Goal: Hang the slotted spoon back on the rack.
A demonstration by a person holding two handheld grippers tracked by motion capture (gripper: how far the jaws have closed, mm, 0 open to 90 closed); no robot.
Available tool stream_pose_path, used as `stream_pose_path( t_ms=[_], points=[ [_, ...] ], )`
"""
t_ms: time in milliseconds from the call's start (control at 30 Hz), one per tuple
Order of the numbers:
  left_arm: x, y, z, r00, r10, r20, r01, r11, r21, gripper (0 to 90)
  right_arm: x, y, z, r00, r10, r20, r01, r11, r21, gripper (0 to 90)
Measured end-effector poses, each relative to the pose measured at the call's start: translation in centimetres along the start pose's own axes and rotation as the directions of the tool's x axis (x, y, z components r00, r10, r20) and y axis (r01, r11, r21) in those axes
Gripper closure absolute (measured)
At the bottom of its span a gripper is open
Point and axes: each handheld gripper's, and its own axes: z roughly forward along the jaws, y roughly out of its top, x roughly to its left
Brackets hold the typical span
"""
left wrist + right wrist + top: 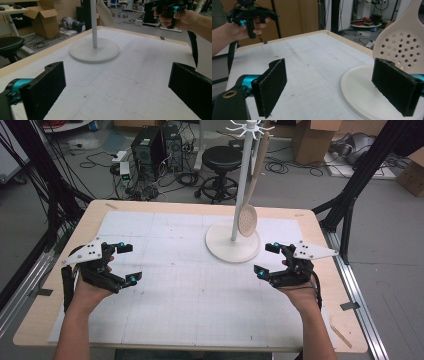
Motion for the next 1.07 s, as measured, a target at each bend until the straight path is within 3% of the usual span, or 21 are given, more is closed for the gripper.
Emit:
stream_pose_path(
  t_ms=[367, 1067],
  points=[
    [0.00, -0.13, 0.40, 0.9999, 0.001, 0.014, -0.001, 1.0000, 0.007, 1.7, -0.11, 0.02, -0.51, 0.9995, -0.006, 0.032, 0.006, 1.000, -0.004, 11.5],
    [0.04, -0.18, 0.44, 1.0000, -0.001, 0.009, 0.001, 0.9999, 0.016, 1.7, -0.19, -0.05, -0.35, 0.9996, 0.001, 0.029, -0.001, 1.000, 0.009, 11.6]
  ],
)
